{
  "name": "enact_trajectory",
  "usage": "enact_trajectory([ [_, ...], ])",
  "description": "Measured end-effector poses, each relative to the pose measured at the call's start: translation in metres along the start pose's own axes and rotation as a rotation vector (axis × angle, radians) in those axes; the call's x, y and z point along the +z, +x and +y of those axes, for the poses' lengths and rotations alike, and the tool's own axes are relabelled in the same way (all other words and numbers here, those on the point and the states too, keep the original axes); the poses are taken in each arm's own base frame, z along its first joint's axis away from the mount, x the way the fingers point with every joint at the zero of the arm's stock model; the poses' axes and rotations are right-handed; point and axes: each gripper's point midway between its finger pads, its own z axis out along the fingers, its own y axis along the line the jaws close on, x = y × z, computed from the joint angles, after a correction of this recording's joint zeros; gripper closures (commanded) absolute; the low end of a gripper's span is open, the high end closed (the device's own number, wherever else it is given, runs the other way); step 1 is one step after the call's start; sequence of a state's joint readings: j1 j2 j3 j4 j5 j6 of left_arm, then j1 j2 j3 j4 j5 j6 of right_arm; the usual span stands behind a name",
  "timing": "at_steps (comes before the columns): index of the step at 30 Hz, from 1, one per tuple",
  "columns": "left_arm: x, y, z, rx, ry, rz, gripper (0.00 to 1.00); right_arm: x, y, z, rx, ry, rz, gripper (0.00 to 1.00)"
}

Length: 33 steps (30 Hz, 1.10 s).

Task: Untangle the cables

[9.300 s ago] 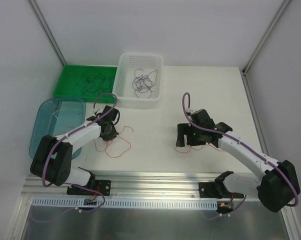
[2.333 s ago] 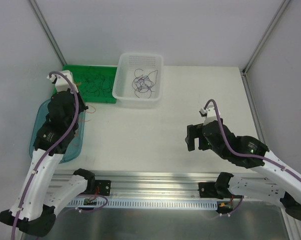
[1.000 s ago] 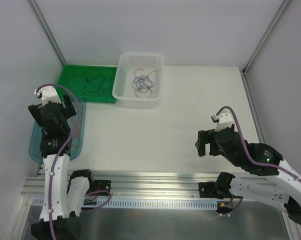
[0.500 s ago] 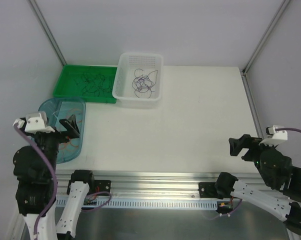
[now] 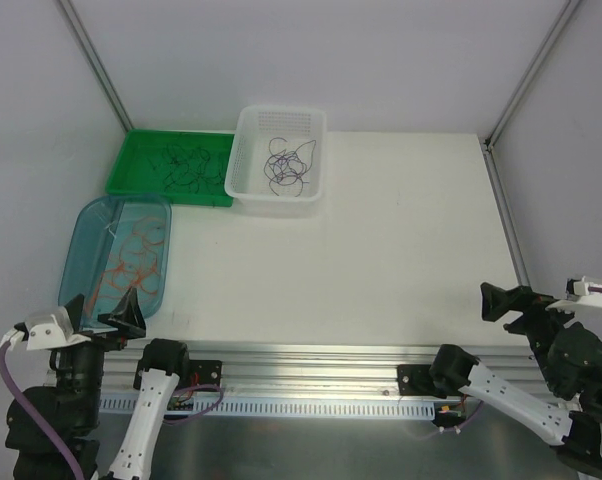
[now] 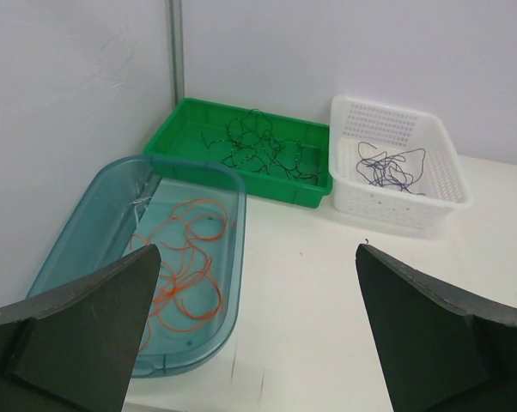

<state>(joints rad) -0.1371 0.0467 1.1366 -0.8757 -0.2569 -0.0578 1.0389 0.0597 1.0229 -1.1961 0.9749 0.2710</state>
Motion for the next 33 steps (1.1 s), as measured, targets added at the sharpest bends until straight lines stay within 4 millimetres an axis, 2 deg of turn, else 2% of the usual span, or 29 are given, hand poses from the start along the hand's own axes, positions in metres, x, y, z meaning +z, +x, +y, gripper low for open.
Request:
enact_trajectory([
  [4,-0.011,0.004,0.007,-0.002,-0.02,-0.014,0.01,-0.002,0.002,-0.008,0.006,-0.002,-0.024,0.03],
  [15,-0.005,0.022,0.023,-0.014,-0.118,0.04,0.01,0.004,0.008,-0.007,-0.026,0.012,-0.021,0.03],
  [33,0.0,0.034,0.025,-0.051,-0.149,0.073,0.01,0.006,0.012,-0.005,-0.031,0.012,-0.017,0.03],
])
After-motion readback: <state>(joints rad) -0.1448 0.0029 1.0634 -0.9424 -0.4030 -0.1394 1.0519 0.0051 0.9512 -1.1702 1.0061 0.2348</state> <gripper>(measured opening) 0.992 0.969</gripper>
